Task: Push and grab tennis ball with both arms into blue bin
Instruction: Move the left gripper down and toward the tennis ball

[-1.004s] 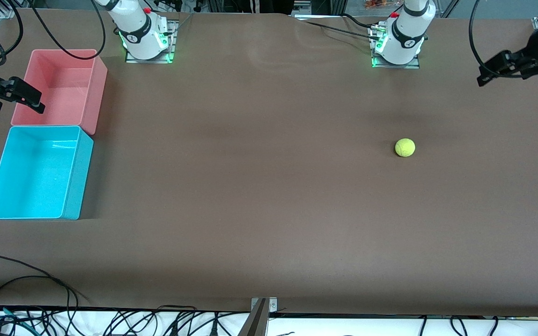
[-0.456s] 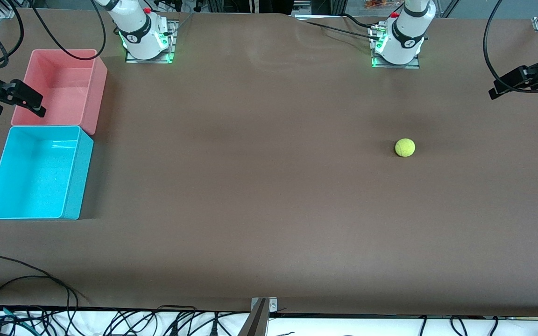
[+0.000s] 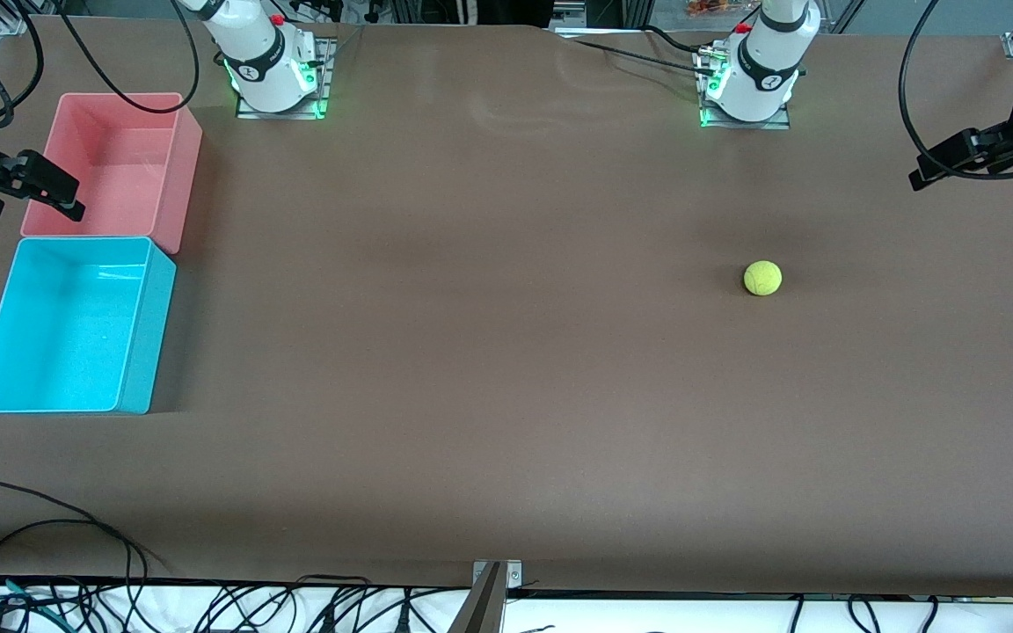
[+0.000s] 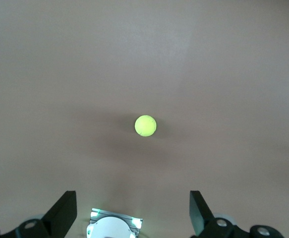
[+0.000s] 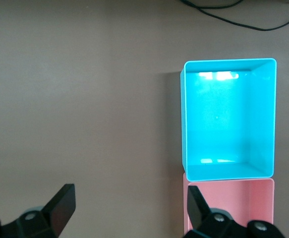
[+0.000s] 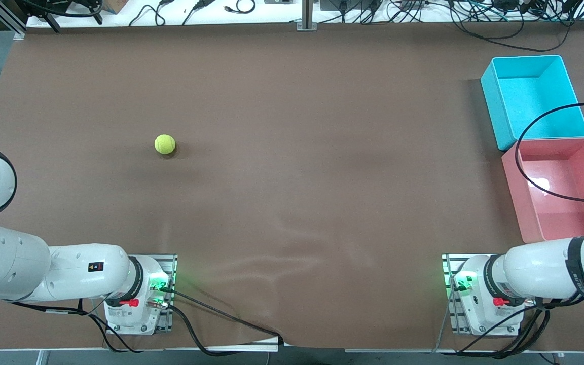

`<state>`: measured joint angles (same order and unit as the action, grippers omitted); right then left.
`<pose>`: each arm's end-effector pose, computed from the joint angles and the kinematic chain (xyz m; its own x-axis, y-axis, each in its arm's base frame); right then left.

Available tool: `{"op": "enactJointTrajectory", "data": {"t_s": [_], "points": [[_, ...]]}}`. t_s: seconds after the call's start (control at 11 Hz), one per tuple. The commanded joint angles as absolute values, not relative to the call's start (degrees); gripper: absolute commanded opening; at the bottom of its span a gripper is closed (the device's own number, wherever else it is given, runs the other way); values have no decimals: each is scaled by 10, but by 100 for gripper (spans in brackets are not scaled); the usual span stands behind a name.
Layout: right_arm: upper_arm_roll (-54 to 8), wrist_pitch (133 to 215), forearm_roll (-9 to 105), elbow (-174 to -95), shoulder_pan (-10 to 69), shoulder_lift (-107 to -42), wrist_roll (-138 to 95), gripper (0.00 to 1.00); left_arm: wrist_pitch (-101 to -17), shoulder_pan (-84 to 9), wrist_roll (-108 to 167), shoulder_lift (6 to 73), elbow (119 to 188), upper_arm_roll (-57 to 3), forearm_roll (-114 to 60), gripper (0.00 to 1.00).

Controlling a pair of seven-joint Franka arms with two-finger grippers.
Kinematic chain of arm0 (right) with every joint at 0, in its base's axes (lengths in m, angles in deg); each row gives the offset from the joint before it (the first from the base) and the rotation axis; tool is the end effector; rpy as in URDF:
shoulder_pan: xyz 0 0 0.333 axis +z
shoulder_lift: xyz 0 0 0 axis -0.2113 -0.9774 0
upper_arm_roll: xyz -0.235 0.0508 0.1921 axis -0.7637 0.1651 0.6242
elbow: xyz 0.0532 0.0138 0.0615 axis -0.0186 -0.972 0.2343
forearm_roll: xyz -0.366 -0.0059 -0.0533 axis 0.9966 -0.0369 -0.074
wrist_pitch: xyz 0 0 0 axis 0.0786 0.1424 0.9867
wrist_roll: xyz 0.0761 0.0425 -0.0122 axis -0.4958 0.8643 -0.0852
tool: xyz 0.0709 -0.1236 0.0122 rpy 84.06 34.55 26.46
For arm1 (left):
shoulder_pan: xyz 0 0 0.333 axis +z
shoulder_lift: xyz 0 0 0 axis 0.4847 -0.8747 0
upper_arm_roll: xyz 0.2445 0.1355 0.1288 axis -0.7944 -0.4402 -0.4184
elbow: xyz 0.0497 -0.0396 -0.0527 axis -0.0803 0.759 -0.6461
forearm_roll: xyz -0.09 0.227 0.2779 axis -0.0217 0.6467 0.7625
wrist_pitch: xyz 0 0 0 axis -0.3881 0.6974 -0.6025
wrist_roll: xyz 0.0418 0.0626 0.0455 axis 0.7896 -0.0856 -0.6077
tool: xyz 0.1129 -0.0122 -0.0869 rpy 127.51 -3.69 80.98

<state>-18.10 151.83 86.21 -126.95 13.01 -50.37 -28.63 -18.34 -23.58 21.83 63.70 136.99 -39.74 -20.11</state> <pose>0.5330 -0.0021 0.5839 0.9984 -0.0295 0.0492 -0.0307 -0.9993 0.0234 0.5077 -0.0062 0.6010 0.9604 0.2333 -0.1521 0.2358 -0.9718 -0.0020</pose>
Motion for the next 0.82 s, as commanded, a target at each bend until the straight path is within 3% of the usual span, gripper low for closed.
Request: {"op": "enactJointTrajectory", "data": {"t_s": [0.0, 0.73], "points": [[-182, 1514, 860, -1254, 128, -509, -287, 100, -200, -234, 224, 635, 1375, -398, -212, 100], [-182, 1515, 858, -1254, 128, -509, -288, 100, -202, -234, 221, 635, 1375, -398, -208, 100]]}}
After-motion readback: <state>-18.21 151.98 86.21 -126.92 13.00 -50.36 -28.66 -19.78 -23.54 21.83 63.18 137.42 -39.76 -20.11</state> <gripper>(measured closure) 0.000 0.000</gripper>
